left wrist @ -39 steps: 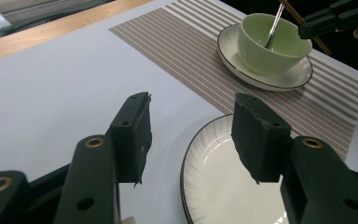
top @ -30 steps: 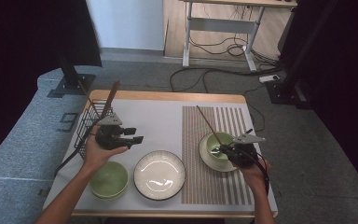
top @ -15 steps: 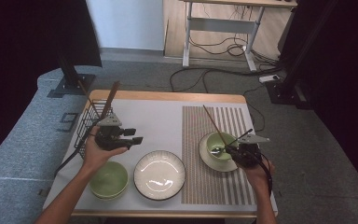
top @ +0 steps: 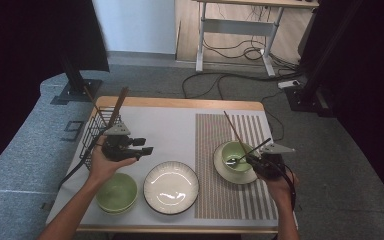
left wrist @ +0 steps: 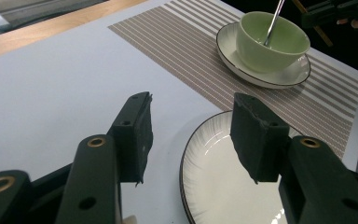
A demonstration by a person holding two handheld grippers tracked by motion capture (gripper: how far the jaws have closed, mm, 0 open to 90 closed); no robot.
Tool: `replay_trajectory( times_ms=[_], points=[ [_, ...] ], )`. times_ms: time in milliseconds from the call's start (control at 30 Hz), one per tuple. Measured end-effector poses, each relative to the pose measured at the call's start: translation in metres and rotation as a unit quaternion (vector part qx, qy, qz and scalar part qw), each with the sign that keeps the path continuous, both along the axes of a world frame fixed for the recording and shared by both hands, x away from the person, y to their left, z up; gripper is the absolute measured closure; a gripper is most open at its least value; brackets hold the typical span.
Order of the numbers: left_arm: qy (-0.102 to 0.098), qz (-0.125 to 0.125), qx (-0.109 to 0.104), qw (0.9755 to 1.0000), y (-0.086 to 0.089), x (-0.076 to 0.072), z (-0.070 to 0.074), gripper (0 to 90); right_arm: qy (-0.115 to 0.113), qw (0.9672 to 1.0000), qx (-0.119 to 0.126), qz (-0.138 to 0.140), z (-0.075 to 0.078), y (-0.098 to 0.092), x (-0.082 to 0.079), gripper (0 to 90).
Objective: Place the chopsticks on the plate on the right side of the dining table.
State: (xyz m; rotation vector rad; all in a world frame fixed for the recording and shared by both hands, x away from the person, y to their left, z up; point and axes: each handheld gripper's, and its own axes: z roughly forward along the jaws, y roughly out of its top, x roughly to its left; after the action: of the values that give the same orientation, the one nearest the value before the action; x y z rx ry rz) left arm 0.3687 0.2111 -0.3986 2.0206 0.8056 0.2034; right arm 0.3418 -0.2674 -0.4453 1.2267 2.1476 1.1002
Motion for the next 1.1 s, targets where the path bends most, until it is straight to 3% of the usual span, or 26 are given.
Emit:
replay_trajectory(
  times_ms=[167, 1100],
  points=[
    [0.002, 0.004, -0.008, 1.0, 0.001, 0.001, 0.001, 48.4, -0.001, 1.0, 0.004, -0.007, 0.0, -0.006, -0.001, 84.3],
    [0.005, 0.006, 0.002, 1.0, 0.003, 0.002, 0.003, 48.4, -0.001, 0.999, 0.009, -0.044, -0.002, -0.027, -0.004, 84.3]
  ],
)
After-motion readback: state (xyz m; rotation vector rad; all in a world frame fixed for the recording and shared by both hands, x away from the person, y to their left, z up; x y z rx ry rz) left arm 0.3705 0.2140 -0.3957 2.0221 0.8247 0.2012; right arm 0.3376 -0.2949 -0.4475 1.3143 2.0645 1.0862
